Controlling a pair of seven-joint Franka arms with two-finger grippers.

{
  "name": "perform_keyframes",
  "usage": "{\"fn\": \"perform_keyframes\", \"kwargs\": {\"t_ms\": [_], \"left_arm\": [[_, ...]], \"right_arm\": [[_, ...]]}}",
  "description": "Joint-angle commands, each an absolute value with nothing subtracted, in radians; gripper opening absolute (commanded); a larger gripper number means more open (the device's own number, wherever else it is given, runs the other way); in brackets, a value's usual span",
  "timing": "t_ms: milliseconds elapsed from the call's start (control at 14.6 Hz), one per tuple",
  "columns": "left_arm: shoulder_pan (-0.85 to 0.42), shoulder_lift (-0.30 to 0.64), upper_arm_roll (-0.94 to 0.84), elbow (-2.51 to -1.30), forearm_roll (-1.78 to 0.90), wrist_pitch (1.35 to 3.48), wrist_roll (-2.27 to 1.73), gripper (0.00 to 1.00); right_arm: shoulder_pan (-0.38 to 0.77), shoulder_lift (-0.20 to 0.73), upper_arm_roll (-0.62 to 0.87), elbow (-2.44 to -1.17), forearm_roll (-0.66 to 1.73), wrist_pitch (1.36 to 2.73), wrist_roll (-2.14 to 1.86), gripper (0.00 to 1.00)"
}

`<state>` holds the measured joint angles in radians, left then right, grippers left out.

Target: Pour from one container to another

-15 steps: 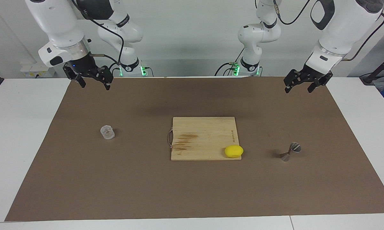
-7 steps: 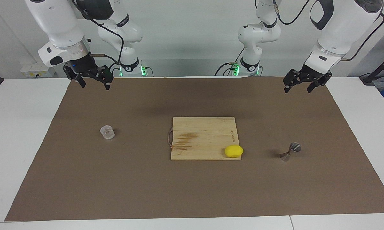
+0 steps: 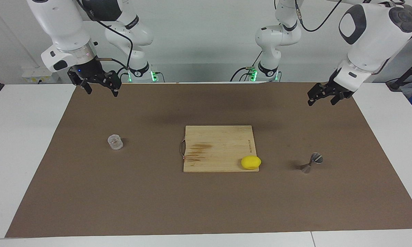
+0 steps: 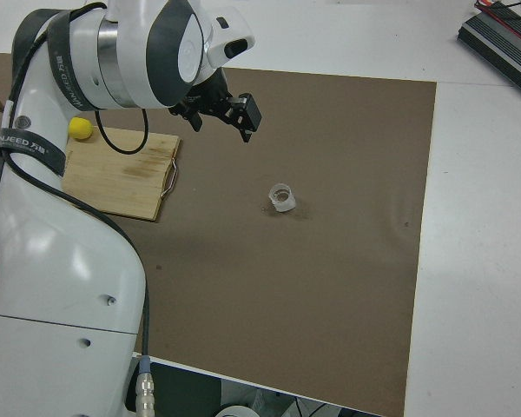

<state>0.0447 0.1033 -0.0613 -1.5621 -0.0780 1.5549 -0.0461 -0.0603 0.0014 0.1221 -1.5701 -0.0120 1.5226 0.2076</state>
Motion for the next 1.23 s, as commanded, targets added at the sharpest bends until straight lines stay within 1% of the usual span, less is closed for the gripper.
{"fn": "perform_keyframes", "kwargs": {"t_ms": [0,137,342,615,821,957,1162], "left_arm": [[0.052,0.165,0.007,-1.549,-0.150,1.513,-0.049,1.00],[0.038,0.207,0.078,-1.546,-0.224,1.496,-0.086,1.00],[0.029,0.261,0.182,-1.549,-0.385,1.476,-0.321,1.00],[0.031,0.331,0.258,-1.554,-0.572,1.474,-0.633,1.00],[0.058,0.385,0.268,-1.563,-0.716,1.509,-0.866,1.00],[0.071,0.385,0.267,-1.609,-0.802,1.581,-0.948,1.00],[0.120,0.351,0.265,-1.774,-1.026,1.704,-0.988,1.00]], "right_arm": [[-0.077,-0.018,0.130,-1.591,0.011,1.529,0.215,1.00],[-0.077,-0.018,0.130,-1.591,0.011,1.529,0.215,1.00],[-0.077,-0.018,0.130,-1.591,0.011,1.529,0.215,1.00],[-0.077,-0.018,0.129,-1.591,0.011,1.529,0.215,1.00],[-0.077,-0.018,0.130,-1.591,0.011,1.529,0.215,1.00],[-0.077,-0.018,0.130,-1.591,0.011,1.529,0.215,1.00],[-0.077,-0.018,0.130,-1.591,0.011,1.529,0.215,1.00]]}}
